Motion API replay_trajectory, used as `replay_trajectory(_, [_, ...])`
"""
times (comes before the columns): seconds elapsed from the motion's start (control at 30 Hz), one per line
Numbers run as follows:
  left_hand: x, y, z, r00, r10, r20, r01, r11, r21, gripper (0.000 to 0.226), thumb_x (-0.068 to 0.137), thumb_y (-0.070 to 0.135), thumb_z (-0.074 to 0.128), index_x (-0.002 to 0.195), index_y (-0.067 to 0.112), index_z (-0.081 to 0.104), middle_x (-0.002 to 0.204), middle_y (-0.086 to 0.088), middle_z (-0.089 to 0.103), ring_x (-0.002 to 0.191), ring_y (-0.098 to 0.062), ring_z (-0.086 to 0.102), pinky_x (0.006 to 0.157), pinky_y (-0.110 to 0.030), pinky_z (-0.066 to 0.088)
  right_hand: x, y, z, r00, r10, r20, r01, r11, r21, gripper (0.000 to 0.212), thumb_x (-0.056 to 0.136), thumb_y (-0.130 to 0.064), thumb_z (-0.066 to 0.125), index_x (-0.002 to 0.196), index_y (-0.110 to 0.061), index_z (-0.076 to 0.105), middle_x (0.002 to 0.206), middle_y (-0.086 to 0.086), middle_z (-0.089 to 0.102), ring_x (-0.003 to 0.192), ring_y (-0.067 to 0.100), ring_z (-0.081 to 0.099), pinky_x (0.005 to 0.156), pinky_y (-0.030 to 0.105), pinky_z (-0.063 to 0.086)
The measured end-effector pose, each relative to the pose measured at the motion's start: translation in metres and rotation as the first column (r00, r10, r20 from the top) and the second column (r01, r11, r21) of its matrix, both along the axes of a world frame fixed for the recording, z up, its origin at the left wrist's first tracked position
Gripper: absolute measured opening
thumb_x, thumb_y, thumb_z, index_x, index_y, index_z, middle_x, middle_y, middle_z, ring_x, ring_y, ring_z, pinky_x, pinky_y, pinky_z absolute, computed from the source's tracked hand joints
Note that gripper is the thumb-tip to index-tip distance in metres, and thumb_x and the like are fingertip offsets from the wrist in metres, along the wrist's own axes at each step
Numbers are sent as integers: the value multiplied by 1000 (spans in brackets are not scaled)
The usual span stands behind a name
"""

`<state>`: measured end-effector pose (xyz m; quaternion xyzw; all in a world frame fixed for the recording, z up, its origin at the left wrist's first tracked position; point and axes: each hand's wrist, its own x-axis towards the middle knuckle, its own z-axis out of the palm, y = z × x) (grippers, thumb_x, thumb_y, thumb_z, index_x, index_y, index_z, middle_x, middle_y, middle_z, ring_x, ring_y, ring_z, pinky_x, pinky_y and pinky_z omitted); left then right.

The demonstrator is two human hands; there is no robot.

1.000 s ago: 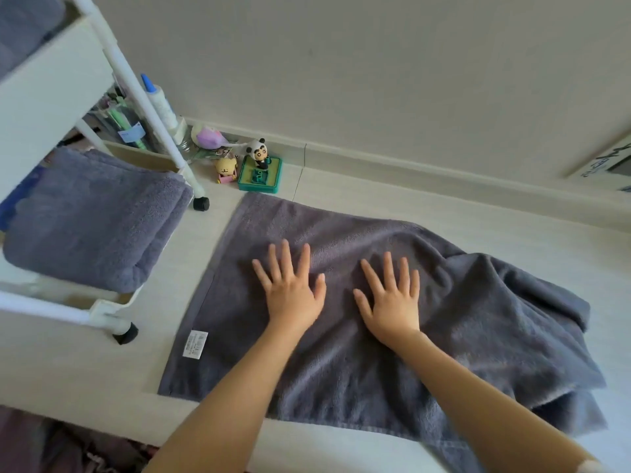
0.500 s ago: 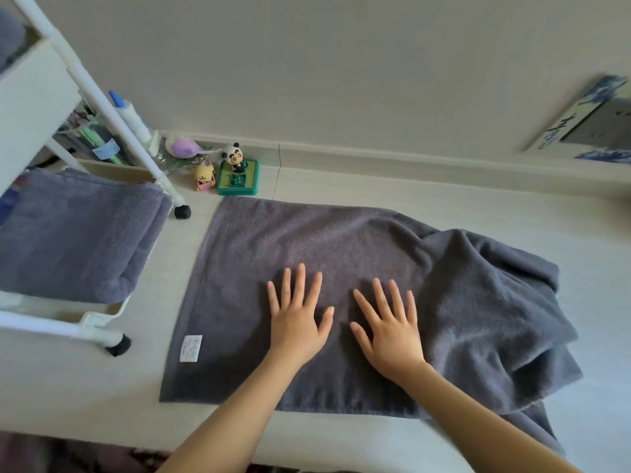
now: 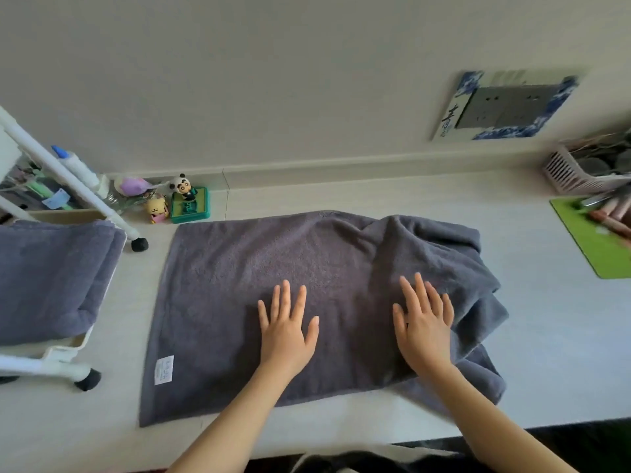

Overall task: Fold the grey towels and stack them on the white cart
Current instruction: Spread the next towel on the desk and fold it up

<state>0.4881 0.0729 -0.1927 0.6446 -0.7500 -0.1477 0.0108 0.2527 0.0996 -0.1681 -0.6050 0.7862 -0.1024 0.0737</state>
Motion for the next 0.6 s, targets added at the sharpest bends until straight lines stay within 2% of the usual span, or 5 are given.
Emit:
replay_trajectory(0.13, [-45,0,20,997,-77,-30,77,997,1,78,80,59,-8,151,27,-1,159,-4,-12,146,-19,-14,115,-47,-12,-59,11,11,937,-317,145,321,947,0,48,98,-36,35,143,-17,34,154,9,26,136,33,25,114,45,11])
replay_trajectory(0.33, [-110,5,37,976,-107,-188,117,992,45,82,79,62,-2,151,25,8,159,-8,7,146,-20,10,117,-42,2,-107,7,18,750,-486,448,448,872,197,62,96,-47,39,148,-17,22,150,14,31,133,40,30,110,48,24])
replay_trajectory(0.47, [-150,2,46,908,-52,-416,137,974,179,61,96,51,26,151,26,15,157,-3,20,144,-15,19,115,-33,18,-125,-10,27,390,-560,731,532,785,317,67,91,-46,52,140,-4,32,133,16,49,125,36,44,104,45,36])
replay_trajectory(0.53, [-165,1,49,868,5,-497,131,962,238,55,99,44,32,150,28,19,155,3,24,142,-12,23,116,-34,20,-131,-14,35,171,-533,828,508,768,390,48,91,-43,56,115,-1,51,108,11,59,103,32,56,90,40,46])
replay_trajectory(0.6, [-180,1,55,807,116,-579,83,948,306,52,99,43,32,148,29,23,154,6,27,140,-11,27,116,-33,21,-139,-15,43,54,-505,862,463,777,426,35,89,-39,61,99,-6,57,92,9,63,90,28,59,80,39,51])
